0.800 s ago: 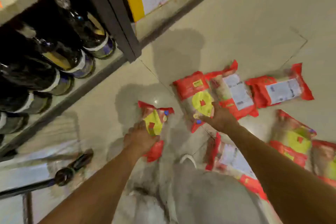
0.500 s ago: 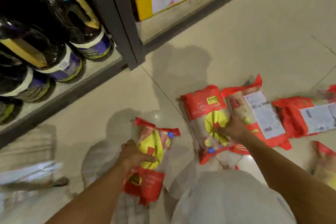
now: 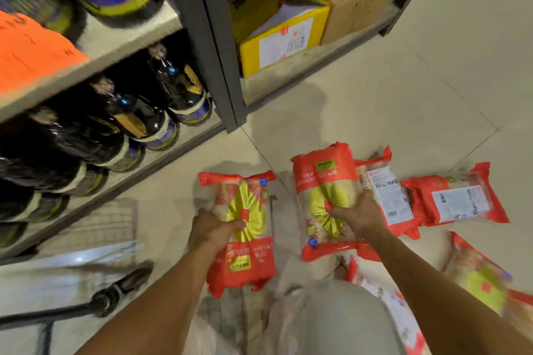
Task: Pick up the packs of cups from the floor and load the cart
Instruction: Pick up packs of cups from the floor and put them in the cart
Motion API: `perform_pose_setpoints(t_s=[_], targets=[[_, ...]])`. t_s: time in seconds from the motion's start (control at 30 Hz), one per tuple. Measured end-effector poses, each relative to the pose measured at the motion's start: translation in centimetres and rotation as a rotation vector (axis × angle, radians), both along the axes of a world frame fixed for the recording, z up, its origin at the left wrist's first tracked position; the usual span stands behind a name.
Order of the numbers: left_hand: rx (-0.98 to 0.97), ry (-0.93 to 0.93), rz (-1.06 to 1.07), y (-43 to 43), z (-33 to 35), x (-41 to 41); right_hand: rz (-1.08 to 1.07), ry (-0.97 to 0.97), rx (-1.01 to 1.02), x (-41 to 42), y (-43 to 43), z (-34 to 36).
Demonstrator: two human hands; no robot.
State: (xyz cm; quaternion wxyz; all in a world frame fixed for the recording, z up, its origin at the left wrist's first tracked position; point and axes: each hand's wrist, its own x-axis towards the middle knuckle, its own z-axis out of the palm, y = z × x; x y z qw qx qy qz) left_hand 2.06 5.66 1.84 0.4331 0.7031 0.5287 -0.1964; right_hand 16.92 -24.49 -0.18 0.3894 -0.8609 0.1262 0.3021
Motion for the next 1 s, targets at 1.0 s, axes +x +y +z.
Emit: perform_pose_setpoints(t_s=[1.0], targets=[[0.316, -0.489, 0.480, 19.1, 69.2, -59.7, 0.393, -0.106, 0.522, -50.4, 26.7, 64.5]])
